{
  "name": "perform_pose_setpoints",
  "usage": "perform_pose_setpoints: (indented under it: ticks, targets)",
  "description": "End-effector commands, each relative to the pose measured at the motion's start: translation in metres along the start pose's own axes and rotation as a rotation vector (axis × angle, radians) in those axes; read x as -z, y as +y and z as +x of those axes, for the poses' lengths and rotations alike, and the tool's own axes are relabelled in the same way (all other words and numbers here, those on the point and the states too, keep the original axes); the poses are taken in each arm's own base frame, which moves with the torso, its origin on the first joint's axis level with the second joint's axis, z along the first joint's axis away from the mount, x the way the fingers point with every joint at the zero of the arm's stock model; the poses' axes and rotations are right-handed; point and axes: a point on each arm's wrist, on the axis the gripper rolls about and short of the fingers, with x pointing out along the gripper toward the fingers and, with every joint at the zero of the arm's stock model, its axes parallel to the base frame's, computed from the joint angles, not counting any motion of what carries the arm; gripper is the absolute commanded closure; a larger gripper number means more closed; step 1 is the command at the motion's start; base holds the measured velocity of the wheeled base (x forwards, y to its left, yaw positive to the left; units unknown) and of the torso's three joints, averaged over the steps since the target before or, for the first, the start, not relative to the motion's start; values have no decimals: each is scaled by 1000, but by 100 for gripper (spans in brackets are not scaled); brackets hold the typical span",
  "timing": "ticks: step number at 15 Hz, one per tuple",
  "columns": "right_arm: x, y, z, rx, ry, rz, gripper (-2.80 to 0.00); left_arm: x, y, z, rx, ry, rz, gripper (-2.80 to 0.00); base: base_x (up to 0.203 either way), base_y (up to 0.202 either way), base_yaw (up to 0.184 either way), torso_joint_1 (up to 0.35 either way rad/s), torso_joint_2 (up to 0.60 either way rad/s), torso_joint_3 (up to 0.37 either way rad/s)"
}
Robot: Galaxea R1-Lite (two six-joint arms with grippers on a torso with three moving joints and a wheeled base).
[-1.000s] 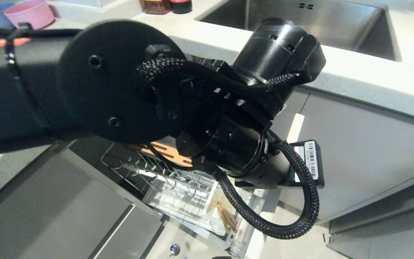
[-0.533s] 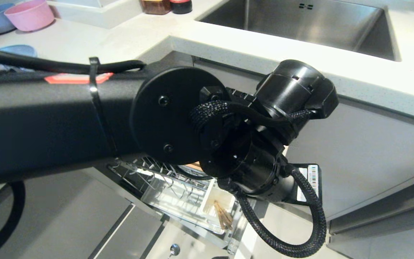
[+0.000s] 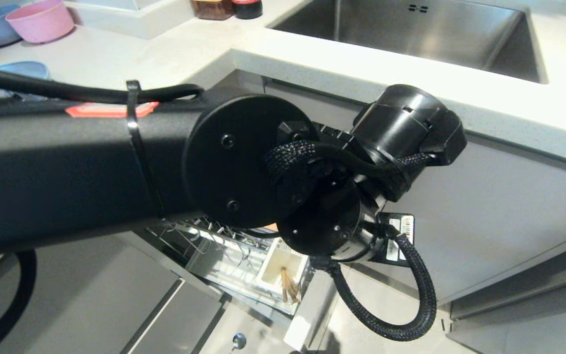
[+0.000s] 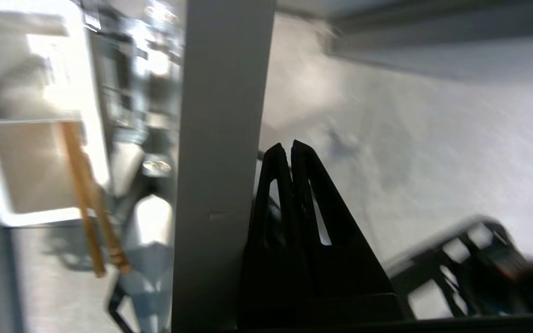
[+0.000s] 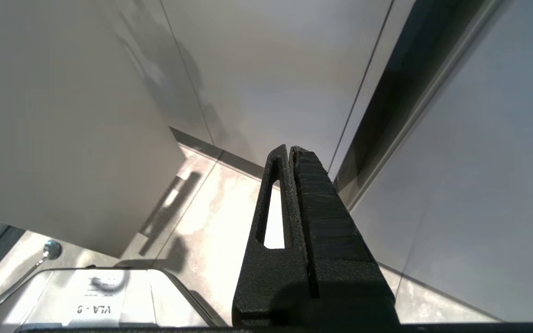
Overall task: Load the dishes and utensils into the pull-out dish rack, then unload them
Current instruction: Close the cupboard
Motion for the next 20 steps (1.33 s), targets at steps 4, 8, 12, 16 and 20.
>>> perform_pose_setpoints:
  ticks: [4,8,12,16,20]
  targets:
    - [0,0,0,0,2,0,0,-5,11,-11,-125,-65,-3,0,0,0,0,0,0,0]
    - [0,0,0,0,2,0,0,-7,21,-14,-249,-117,16,0,0,0,0,0,0,0]
    - [0,0,0,0,2,0,0,-9,33,-19,-343,-120,40,0,0,0,0,0,0,0]
    - [0,0,0,0,2,0,0,-13,40,-21,-409,-159,29,0,0,0,0,0,0,0]
    - [0,0,0,0,2,0,0,-19,52,-23,-451,-176,17,0,0,0,0,0,0,0]
